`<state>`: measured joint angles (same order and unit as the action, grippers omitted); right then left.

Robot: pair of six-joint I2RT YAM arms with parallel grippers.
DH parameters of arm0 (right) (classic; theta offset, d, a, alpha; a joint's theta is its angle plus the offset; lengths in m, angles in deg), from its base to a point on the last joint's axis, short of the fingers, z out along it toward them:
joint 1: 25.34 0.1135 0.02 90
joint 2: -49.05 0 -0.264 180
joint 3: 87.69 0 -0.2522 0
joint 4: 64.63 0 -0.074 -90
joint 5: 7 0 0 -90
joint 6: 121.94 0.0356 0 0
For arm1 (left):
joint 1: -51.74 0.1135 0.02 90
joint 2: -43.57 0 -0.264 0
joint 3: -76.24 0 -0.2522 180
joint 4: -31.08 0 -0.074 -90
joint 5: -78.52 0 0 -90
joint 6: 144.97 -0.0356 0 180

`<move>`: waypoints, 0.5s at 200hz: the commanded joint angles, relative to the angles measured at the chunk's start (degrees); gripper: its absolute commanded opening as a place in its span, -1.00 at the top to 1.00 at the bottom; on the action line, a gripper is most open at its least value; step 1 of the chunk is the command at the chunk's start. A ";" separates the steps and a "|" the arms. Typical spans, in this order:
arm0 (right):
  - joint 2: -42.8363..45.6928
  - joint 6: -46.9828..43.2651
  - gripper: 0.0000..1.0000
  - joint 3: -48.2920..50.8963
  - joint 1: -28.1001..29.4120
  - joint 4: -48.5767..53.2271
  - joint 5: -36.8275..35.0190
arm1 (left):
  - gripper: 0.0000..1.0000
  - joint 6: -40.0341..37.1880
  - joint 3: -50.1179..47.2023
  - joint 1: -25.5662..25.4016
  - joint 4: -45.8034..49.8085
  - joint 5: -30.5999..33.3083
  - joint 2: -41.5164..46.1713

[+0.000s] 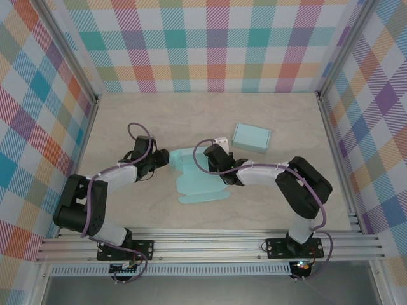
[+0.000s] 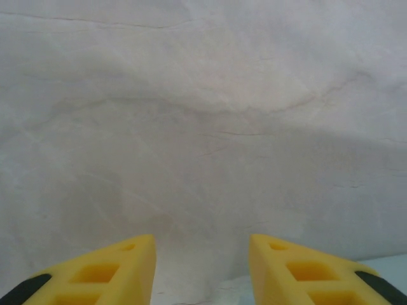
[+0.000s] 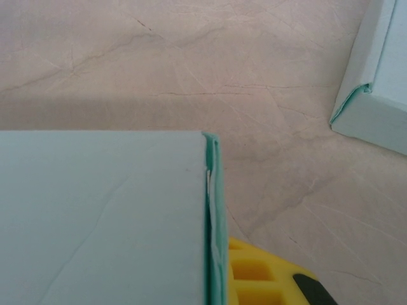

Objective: Fold the paper box

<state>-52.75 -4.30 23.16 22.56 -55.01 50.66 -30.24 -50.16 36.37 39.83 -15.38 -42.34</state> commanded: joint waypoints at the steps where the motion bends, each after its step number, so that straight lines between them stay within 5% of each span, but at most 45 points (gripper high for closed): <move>1: -1.55 0.49 1.00 -2.25 -0.83 0.75 1.49 | 0.20 -2.07 -0.99 -2.62 -4.55 -4.51 0.99; 100: -3.56 -0.02 1.00 -4.20 -2.11 2.30 3.50 | 0.24 -5.03 -2.44 -7.94 -3.73 -6.60 3.48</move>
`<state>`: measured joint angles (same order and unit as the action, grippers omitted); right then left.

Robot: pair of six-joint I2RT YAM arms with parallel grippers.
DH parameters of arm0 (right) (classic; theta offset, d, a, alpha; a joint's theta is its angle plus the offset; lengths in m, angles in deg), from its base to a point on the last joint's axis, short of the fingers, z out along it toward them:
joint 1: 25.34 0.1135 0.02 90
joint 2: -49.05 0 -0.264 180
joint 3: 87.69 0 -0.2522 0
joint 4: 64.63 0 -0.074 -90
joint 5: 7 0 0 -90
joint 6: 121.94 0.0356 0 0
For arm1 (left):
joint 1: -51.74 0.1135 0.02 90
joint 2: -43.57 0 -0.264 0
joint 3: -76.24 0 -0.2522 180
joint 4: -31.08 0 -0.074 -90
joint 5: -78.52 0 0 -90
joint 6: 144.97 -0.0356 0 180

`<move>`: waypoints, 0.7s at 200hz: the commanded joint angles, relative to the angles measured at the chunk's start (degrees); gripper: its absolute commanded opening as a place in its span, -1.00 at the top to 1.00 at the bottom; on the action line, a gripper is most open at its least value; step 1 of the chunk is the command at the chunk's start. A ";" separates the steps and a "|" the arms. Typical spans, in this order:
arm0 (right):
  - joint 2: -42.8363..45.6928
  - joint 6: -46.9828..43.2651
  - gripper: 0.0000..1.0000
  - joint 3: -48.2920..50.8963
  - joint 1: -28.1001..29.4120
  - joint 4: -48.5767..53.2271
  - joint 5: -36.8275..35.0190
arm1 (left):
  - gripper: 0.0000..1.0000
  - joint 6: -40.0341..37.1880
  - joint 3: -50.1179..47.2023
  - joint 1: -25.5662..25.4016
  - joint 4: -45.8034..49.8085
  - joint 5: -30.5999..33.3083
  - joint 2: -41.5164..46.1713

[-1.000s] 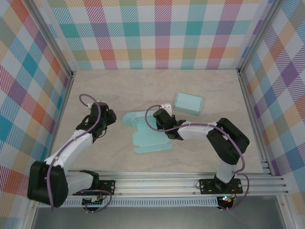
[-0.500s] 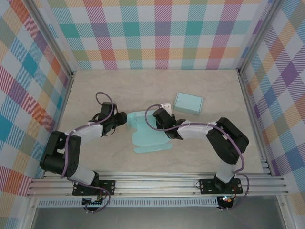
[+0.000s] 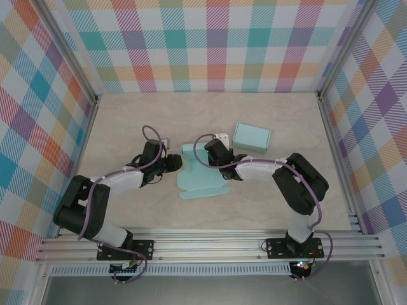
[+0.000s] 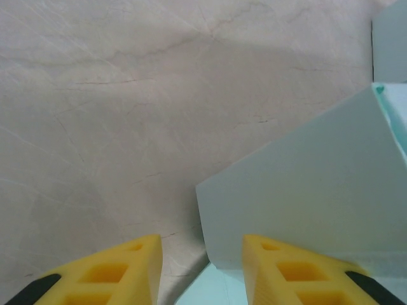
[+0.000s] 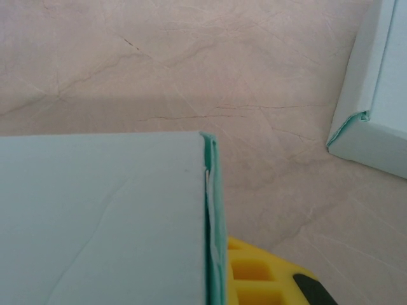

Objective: Fold the paper box

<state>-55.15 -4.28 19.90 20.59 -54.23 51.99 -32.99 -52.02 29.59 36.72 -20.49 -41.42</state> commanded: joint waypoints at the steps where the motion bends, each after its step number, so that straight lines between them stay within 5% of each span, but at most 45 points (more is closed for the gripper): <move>1: -1.17 -0.05 1.00 -0.94 -0.14 1.55 2.17 | 0.24 -2.28 -0.56 -1.20 -0.60 -1.51 2.60; 68: -1.11 -0.83 1.00 -0.67 -0.14 0.70 3.44 | 0.24 -4.08 -2.38 -2.85 2.25 0.66 6.47; 140: -0.42 -1.38 1.00 0.46 -0.19 -0.71 5.79 | 0.11 -12.81 1.94 -5.04 -3.11 6.20 1.04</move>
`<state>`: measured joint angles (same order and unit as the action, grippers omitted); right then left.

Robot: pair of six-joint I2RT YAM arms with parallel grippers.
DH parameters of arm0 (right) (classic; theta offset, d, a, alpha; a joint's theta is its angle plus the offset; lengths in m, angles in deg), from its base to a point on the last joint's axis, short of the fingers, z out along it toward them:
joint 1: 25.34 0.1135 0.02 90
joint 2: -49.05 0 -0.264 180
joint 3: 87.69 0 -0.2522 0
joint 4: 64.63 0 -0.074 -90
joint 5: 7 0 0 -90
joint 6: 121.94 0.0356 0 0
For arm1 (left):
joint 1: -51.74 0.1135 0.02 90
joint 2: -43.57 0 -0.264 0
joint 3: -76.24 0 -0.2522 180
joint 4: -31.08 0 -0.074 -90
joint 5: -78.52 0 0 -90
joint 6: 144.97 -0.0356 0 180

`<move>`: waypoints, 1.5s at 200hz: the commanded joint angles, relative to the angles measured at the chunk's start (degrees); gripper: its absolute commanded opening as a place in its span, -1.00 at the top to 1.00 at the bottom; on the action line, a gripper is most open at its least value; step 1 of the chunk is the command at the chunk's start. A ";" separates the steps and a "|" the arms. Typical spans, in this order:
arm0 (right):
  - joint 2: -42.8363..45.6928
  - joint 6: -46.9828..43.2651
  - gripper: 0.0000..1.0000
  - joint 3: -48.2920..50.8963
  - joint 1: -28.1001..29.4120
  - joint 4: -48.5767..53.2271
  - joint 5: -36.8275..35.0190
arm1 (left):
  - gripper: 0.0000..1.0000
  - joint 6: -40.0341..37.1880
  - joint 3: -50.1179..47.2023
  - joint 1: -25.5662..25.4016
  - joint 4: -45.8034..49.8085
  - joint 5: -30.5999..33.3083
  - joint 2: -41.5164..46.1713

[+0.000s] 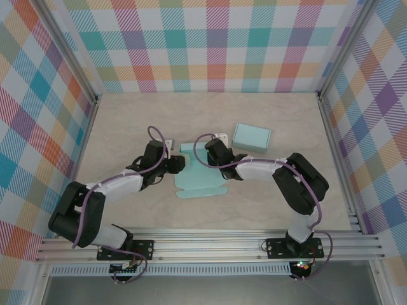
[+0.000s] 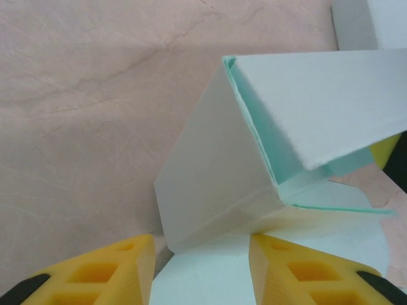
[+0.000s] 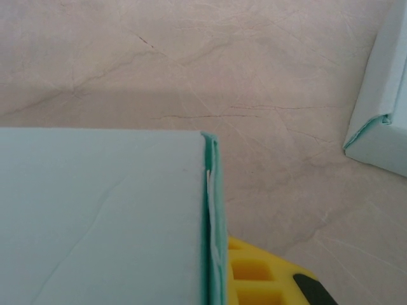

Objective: Fold the paper box

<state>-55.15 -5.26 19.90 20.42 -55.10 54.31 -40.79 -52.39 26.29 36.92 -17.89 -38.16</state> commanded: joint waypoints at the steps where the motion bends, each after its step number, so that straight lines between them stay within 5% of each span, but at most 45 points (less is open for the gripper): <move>1: -0.40 -0.40 1.00 0.46 0.01 0.13 3.51 | 0.11 -5.11 2.31 -1.77 -3.45 3.78 -2.34; 33: -0.39 0.24 1.00 0.79 0.30 -0.41 5.02 | 0.15 -8.21 4.89 -4.13 -4.15 11.09 -6.75; 104: -0.91 4.27 1.00 -0.47 1.17 2.47 4.78 | 0.64 -7.91 5.99 -9.24 -5.87 33.36 -10.41; 174: -2.02 10.43 1.00 -2.26 3.19 3.12 5.74 | 0.73 11.32 11.09 -9.71 6.12 54.95 -14.91; 240: -3.90 14.08 1.00 -3.75 4.25 2.97 7.94 | 0.71 22.78 14.65 -6.72 15.13 56.93 -18.20; 300: -5.40 15.23 1.00 -6.69 4.26 6.71 7.42 | 0.37 13.47 5.80 -5.00 -4.76 33.74 -13.71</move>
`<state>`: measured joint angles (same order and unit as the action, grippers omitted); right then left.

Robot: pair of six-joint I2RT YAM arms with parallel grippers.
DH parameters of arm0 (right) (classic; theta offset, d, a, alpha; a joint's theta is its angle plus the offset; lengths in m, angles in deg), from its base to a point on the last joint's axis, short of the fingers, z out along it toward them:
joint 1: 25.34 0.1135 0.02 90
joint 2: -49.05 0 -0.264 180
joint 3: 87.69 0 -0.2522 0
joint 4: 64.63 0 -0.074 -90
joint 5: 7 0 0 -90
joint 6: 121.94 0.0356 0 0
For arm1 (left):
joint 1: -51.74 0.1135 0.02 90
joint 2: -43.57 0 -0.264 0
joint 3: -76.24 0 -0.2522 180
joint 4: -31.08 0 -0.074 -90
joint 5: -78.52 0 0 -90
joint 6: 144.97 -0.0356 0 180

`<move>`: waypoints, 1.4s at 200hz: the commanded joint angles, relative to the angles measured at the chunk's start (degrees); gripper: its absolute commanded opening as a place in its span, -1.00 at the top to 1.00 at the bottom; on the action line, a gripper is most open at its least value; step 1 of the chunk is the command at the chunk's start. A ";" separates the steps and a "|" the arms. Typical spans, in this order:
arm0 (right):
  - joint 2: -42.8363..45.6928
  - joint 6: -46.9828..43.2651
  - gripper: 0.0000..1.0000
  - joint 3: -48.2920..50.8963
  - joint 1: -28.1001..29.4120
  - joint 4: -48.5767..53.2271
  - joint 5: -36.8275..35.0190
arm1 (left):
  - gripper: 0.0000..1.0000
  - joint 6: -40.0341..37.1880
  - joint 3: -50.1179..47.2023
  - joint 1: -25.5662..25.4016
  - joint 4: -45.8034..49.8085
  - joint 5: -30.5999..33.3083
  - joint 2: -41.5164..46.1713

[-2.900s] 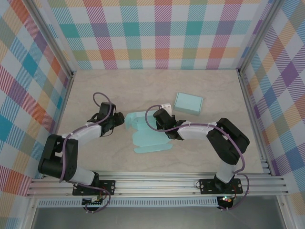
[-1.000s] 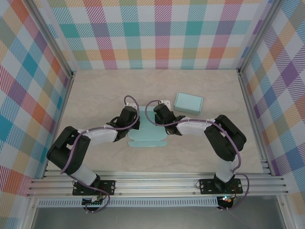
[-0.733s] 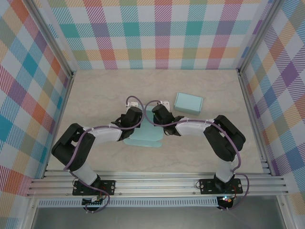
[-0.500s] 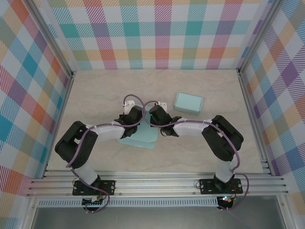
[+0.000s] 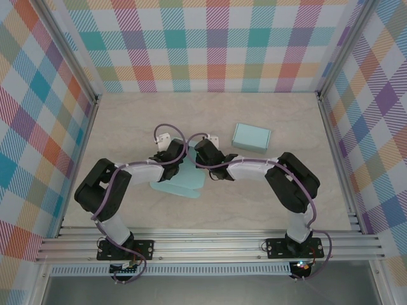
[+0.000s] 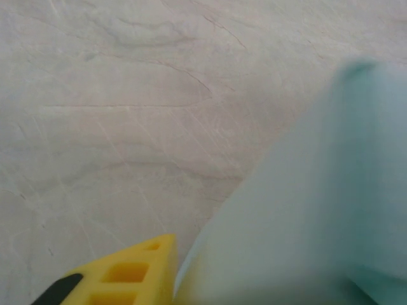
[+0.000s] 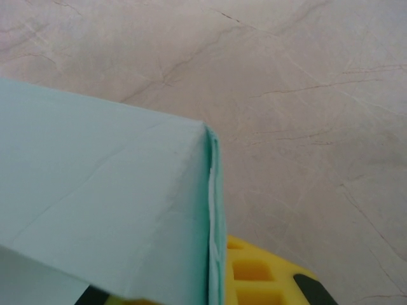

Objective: Fold the paper box

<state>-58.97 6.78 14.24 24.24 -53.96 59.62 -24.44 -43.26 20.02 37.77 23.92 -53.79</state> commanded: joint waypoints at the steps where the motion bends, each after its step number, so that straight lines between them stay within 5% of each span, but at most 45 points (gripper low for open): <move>1: -1.62 3.19 1.00 -1.05 0.43 5.61 2.11 | 0.36 -2.95 -3.46 1.25 -5.64 -8.16 1.96; 35: -1.66 3.34 1.00 -1.43 0.43 5.64 2.74 | 0.34 -4.64 -5.58 1.23 -3.01 -5.48 3.82; 95: -2.19 4.15 1.00 -1.19 0.43 6.18 4.34 | 0.84 3.13 -2.39 2.05 4.59 3.24 3.16; 116: -2.26 4.52 1.00 -0.81 0.53 6.55 4.22 | 0.87 5.70 -1.05 2.19 5.82 3.99 3.39; 178: -3.24 3.91 1.00 -4.90 -0.77 15.65 2.54 | -0.31 4.01 -6.73 2.02 -0.32 -13.42 15.03; 216: -2.91 1.43 1.00 -8.36 -2.50 24.97 4.81 | -0.62 5.32 -9.42 1.76 4.52 -19.81 27.09; 280: -2.63 -11.41 1.00 -14.55 -6.88 47.89 16.78 | -0.90 5.61 -7.52 2.19 16.49 -17.85 39.59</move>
<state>-60.09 2.78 1.02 19.10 -23.47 69.79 -19.02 -51.96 21.68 48.00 6.33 -16.31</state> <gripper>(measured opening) 0.082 0.940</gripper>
